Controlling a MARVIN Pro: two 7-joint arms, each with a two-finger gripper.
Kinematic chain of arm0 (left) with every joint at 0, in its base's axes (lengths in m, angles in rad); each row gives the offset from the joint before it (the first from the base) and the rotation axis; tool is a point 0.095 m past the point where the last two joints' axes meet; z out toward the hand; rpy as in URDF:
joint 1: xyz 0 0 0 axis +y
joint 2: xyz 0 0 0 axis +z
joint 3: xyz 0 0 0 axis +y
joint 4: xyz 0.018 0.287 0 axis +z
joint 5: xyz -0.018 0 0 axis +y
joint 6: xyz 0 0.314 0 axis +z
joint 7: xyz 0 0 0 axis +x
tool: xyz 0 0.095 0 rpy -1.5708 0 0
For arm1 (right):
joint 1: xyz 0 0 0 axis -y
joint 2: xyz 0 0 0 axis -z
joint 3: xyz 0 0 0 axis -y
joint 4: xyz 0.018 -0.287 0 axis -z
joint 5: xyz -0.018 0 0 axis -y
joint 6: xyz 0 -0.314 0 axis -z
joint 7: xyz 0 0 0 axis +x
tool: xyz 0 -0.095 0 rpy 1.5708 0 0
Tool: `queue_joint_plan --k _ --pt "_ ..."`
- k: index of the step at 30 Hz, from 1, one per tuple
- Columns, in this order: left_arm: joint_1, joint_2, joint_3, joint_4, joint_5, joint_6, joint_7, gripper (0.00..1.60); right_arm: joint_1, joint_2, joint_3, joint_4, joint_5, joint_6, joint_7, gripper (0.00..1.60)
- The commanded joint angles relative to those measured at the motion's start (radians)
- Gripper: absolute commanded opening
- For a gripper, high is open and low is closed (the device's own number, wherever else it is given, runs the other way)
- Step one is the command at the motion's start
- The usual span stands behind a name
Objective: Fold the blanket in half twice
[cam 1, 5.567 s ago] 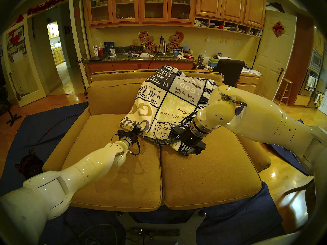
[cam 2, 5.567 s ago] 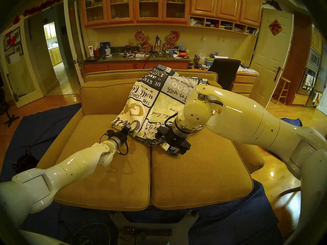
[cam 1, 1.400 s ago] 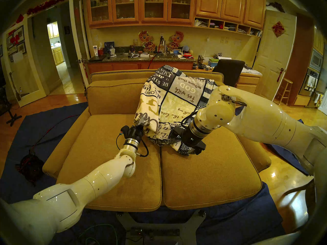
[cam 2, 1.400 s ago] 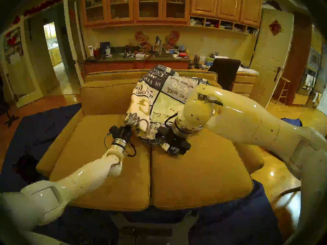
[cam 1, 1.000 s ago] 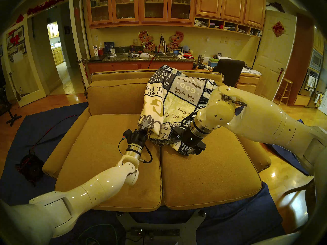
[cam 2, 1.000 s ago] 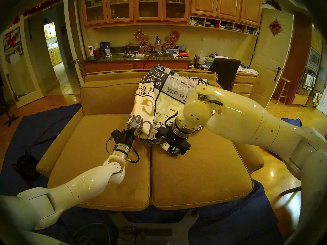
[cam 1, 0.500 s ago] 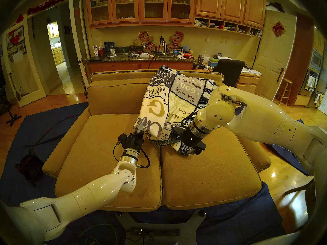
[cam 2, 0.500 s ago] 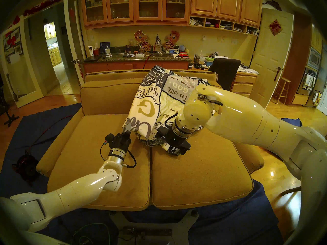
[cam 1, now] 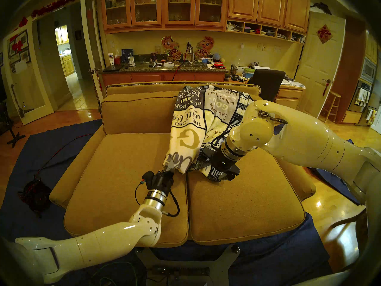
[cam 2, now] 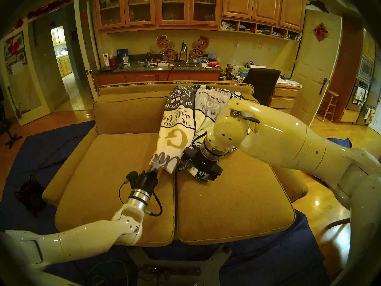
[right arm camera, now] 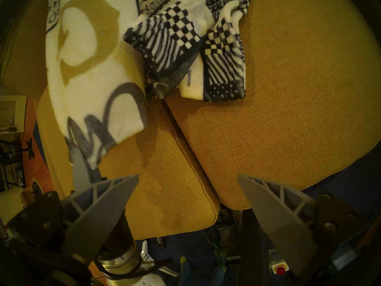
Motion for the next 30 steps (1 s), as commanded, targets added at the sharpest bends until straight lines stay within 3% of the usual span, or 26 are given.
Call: queue_joint_plan --k 1,5,6,13,14,15,30 --pt "0.044 0.122 0.029 -0.105 0.032 -0.004 0.052 0.00 0.008 0.000 0.007 -0.001 -0.001 0.000 0.001 1.60" --pt "0.074 0.172 0.044 -0.141 0.039 -0.004 0.099 0.00 0.008 0.000 0.007 -0.001 -0.001 0.000 0.001 1.60" --pt "0.083 0.156 0.043 -0.142 0.040 -0.008 0.112 0.00 0.008 0.000 0.006 -0.001 -0.001 0.000 0.001 1.60" --pt "0.142 0.260 0.082 -0.214 0.051 -0.004 0.194 0.00 0.008 0.000 0.006 -0.001 -0.001 0.000 0.001 1.60" --pt "0.151 0.240 0.083 -0.214 0.052 -0.006 0.204 0.00 0.008 0.000 0.006 -0.001 -0.001 0.000 0.001 1.60" --pt "0.158 0.274 0.092 -0.234 0.055 -0.006 0.216 0.00 0.008 0.000 0.006 -0.001 -0.001 0.000 0.001 1.60" --pt "0.240 0.427 0.139 -0.419 0.088 -0.022 0.370 0.00 0.009 0.000 0.006 -0.001 -0.001 -0.001 0.002 1.60"
